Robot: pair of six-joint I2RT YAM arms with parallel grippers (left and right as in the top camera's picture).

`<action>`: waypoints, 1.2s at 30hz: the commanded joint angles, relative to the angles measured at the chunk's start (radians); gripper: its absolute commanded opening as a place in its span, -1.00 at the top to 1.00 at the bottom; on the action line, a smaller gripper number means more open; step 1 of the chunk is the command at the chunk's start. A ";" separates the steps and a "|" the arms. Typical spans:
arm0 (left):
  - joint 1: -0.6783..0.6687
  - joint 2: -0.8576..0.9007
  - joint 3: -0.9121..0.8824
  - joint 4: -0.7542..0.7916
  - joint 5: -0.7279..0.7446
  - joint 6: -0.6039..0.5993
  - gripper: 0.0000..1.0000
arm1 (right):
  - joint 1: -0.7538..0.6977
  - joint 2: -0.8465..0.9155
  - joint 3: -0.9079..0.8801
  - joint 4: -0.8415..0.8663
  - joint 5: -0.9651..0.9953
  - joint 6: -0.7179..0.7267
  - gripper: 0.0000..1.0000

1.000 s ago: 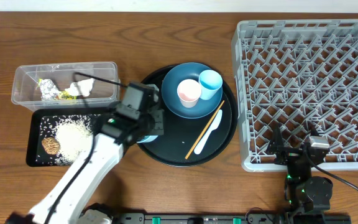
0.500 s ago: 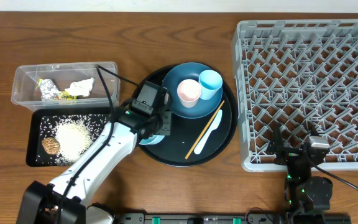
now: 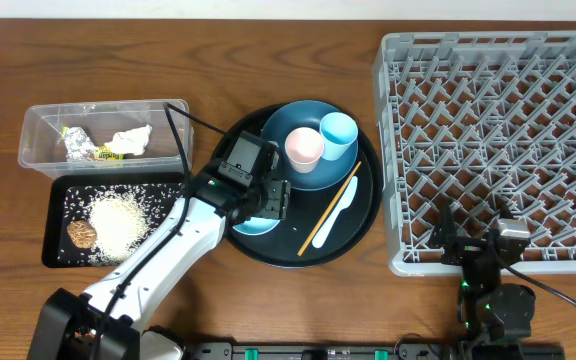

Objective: Sort waste into correct bins and load items into the dishwasher rack

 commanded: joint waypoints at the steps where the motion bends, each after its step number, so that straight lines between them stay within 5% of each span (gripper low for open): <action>1: 0.000 -0.036 0.024 0.001 -0.013 0.003 -0.44 | 0.008 0.000 -0.002 -0.003 0.010 -0.011 -0.98; 16: 0.000 -0.319 0.024 -0.046 -0.013 0.003 -0.47 | 0.008 0.000 -0.002 -0.003 0.010 -0.011 -0.99; 19: 0.000 -0.323 0.024 -0.078 -0.013 0.004 -0.97 | 0.008 0.000 -0.002 -0.003 0.010 -0.011 -0.99; 35: 0.000 -0.320 0.024 -0.131 -0.024 0.003 -0.96 | 0.008 0.000 -0.002 -0.003 0.009 -0.011 -0.98; 36: 0.000 -0.320 0.024 -0.141 -0.040 0.003 -0.76 | 0.008 0.000 -0.002 -0.003 0.009 -0.011 -0.99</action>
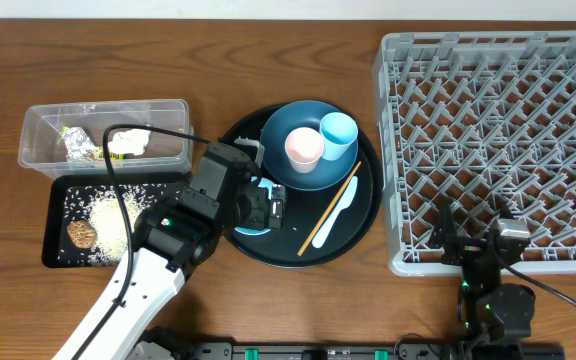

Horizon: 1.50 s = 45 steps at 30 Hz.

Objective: Sort waste into correct bins and load items into the dishwasher rack

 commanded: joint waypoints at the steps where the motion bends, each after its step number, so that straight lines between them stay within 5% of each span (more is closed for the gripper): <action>1: 0.000 -0.002 0.021 -0.027 -0.054 0.005 -0.33 | 0.008 0.000 -0.002 -0.003 0.006 -0.011 -0.99; 4: 0.000 0.002 0.021 -0.060 -0.115 0.005 0.24 | 0.008 0.000 -0.002 -0.006 -0.072 -0.003 -0.98; 8: 0.000 0.018 0.020 -0.081 -0.180 0.004 0.55 | 0.008 0.000 -0.002 0.000 -0.267 0.113 -0.99; 10: 0.000 0.029 0.020 -0.079 -0.185 0.003 0.88 | 0.008 0.001 -0.002 0.000 -0.303 0.238 -0.98; 19: 0.002 0.040 0.020 -0.037 -0.074 -0.042 0.88 | 0.008 0.050 0.019 -0.012 -0.573 0.491 -0.99; 29: 0.116 0.027 0.021 -0.023 0.134 -0.060 0.88 | 0.008 0.200 0.278 -0.073 -0.695 0.499 -0.98; 45: 0.237 0.027 0.021 -0.062 0.222 -0.059 0.88 | 0.008 0.892 1.072 -0.896 -0.634 0.112 -0.98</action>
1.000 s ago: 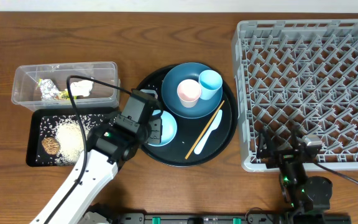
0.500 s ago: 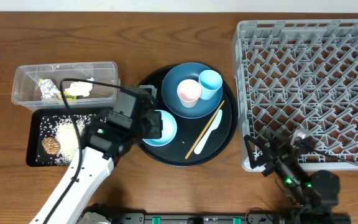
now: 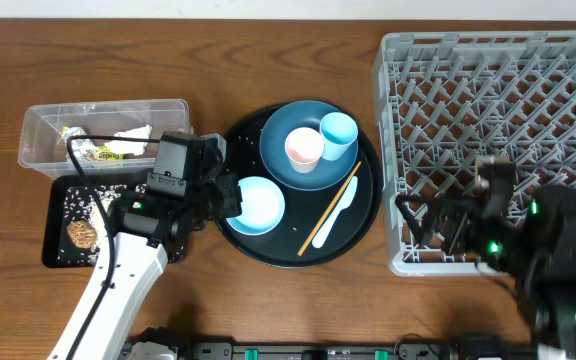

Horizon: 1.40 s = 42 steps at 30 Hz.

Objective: Sort waste into correct bins and load items into the dishwasher rack

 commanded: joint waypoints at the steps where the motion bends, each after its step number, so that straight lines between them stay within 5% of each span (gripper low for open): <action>1: 0.005 -0.010 0.019 0.000 0.065 -0.009 0.88 | 0.006 0.109 0.100 -0.045 0.032 -0.098 -0.99; 6: 0.005 -0.010 0.019 0.053 0.169 -0.009 0.88 | 0.006 0.217 0.113 -0.061 0.033 -0.092 -0.98; 13: 0.001 0.036 0.019 0.360 0.304 0.057 0.86 | 0.006 0.317 0.113 -0.101 0.029 -0.200 -0.99; 18: 0.001 0.150 0.019 0.476 0.293 -0.072 0.86 | 0.006 0.342 0.113 -0.123 0.087 -0.200 -0.98; 20: 0.001 0.218 0.019 0.543 0.293 -0.107 0.66 | 0.006 0.344 0.113 -0.129 0.127 -0.200 -0.99; 24: 0.001 0.319 0.019 0.657 0.293 -0.148 -0.20 | 0.006 0.344 0.113 -0.147 0.161 -0.201 -0.98; 25: -0.002 0.337 0.019 0.671 0.293 -0.153 -0.24 | 0.006 0.344 0.113 -0.153 0.171 -0.201 -0.98; 42: -0.163 0.427 0.019 0.628 -0.091 -0.148 -0.25 | 0.006 0.344 0.112 -0.183 0.246 -0.201 -0.99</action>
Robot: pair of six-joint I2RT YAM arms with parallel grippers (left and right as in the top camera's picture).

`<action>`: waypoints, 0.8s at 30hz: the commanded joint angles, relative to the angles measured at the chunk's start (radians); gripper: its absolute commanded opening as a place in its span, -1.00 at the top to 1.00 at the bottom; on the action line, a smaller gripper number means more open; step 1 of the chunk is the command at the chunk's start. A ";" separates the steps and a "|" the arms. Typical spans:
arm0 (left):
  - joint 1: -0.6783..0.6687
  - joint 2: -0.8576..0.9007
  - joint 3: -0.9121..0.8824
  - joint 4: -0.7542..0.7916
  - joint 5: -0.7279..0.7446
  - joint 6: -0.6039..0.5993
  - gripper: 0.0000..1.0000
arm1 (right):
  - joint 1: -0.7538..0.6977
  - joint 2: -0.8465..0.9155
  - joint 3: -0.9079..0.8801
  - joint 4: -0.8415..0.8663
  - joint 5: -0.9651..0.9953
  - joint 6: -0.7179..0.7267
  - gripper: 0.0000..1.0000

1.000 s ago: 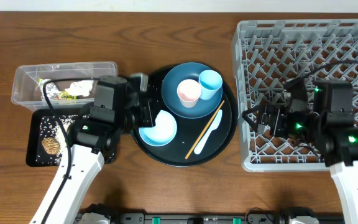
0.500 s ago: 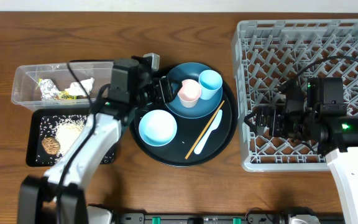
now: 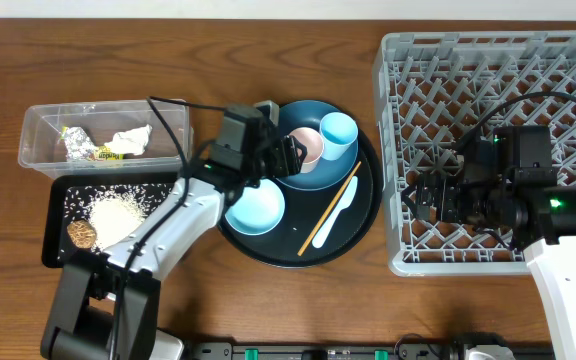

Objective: Sort waste into correct bins and load items into the dishwasher rack
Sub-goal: 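Grasp the pink cup with the left gripper and lift it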

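Observation:
A black round tray (image 3: 366,205) holds a dark blue plate (image 3: 293,120) with a pink cup (image 3: 311,150) and a light blue cup (image 3: 339,130) on it. A small light blue bowl (image 3: 256,206), a wooden chopstick (image 3: 330,207) and a white spoon (image 3: 342,208) also lie in the tray. My left gripper (image 3: 286,158) is at the pink cup's left side, open and partly covering it. My right gripper (image 3: 423,203) hangs open and empty over the front left of the grey dishwasher rack (image 3: 498,60).
A clear plastic bin (image 3: 38,125) at the left holds foil and crumpled paper. In front of it a black rectangular tray (image 3: 58,240) carries rice and a brown cookie. The left arm's cable arches over the bin's right end.
My left gripper has moved from the small bowl's left rim up and right to the pink cup on the plate. My right arm has shifted farther back over the rack.
At first my left gripper was down on the small bowl at the tray's front left, with the right arm parked at the table's front edge. Later the bowl lay bare in the tray with the gripper beside it, and the right arm had come up by the rack's corner.

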 commanded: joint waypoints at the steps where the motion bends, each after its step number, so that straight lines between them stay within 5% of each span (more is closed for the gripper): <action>1: -0.018 0.011 0.013 -0.004 -0.129 0.002 -0.25 | 0.006 0.001 0.010 -0.005 0.008 -0.015 -0.98; 14: -0.027 0.115 0.013 0.076 -0.180 -0.058 -0.23 | 0.006 0.001 0.010 -0.024 0.008 -0.015 -0.98; 16: -0.027 0.115 0.013 0.095 -0.179 -0.084 -0.06 | 0.006 0.001 0.010 -0.027 0.008 -0.015 -0.99; 18: -0.027 0.114 0.013 0.116 -0.143 -0.092 0.46 | 0.006 0.001 0.010 -0.029 0.010 -0.015 -0.98; 19: -0.027 0.113 0.013 0.123 -0.123 -0.092 0.56 | 0.006 0.001 0.010 -0.031 0.012 -0.015 -0.98; 24: -0.027 0.088 0.013 0.127 -0.101 -0.091 0.75 | 0.006 0.001 0.010 -0.043 0.012 -0.015 -0.99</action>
